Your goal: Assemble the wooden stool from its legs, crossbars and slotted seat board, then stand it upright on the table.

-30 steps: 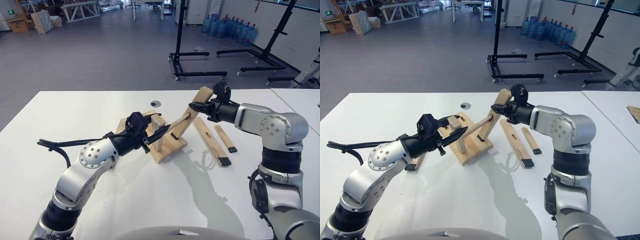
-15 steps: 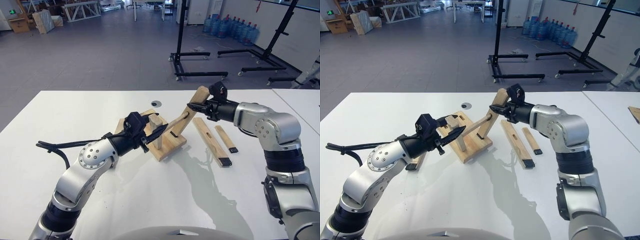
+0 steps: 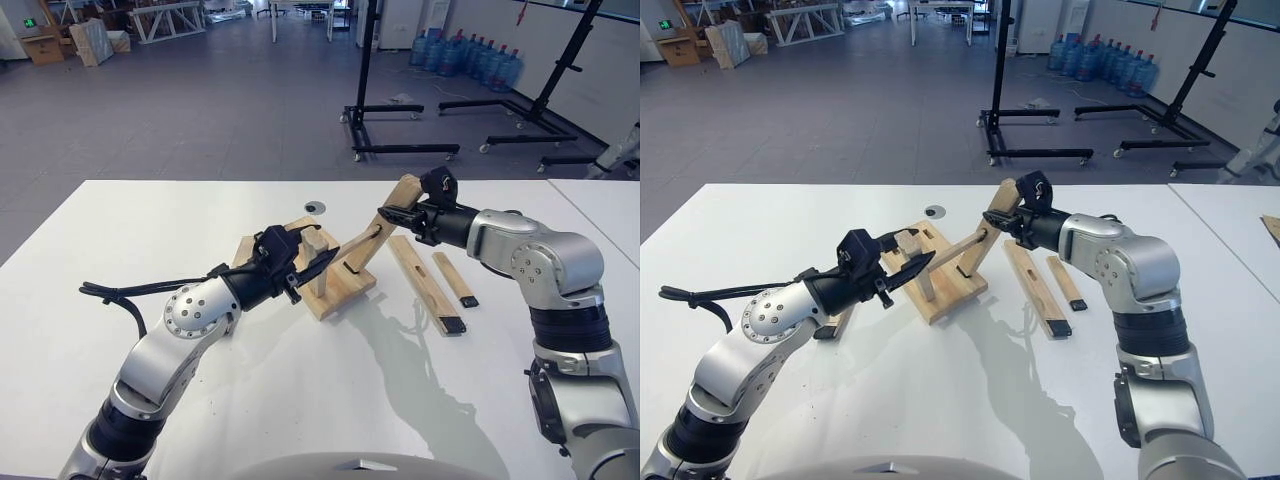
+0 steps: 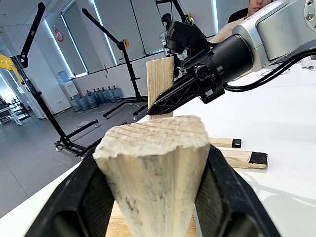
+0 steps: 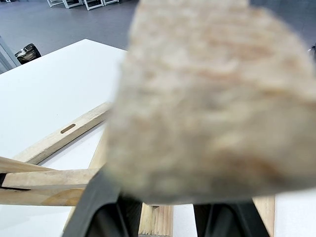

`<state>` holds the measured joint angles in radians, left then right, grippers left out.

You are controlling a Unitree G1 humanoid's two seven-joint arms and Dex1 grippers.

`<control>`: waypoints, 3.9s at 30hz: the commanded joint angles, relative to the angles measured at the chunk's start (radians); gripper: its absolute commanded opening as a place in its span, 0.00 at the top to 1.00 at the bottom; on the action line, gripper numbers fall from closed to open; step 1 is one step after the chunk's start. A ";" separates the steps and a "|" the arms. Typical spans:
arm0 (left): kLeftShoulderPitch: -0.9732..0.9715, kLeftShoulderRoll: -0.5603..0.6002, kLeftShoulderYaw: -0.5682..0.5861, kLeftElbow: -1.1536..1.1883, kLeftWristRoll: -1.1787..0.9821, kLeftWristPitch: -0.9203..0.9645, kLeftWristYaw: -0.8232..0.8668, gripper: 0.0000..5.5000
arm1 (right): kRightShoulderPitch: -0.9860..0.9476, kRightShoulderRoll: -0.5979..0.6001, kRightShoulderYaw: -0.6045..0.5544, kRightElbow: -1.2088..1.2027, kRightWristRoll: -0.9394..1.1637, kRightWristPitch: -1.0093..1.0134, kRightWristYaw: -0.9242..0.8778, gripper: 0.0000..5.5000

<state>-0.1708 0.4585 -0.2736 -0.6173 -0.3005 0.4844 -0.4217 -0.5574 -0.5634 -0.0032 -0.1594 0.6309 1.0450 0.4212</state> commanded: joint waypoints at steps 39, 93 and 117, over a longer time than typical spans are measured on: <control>-0.339 -0.245 0.393 -0.063 -0.562 0.490 0.049 0.08 | 0.190 0.189 -0.422 -0.241 0.574 0.306 -0.054 0.37; 0.388 -0.267 0.295 -0.120 0.275 0.080 0.482 0.08 | 0.574 0.509 -0.049 -0.366 -0.326 -0.465 -0.461 0.37; -0.260 -0.257 0.335 -0.078 0.267 0.152 0.376 0.08 | 0.099 0.524 -0.113 -0.470 -0.209 -0.285 -0.457 0.37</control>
<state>-0.2807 0.1787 0.0524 -0.6389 -0.0028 0.6256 -0.0182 -0.3223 -0.0591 -0.0717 -0.5690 0.3740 0.7211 0.0041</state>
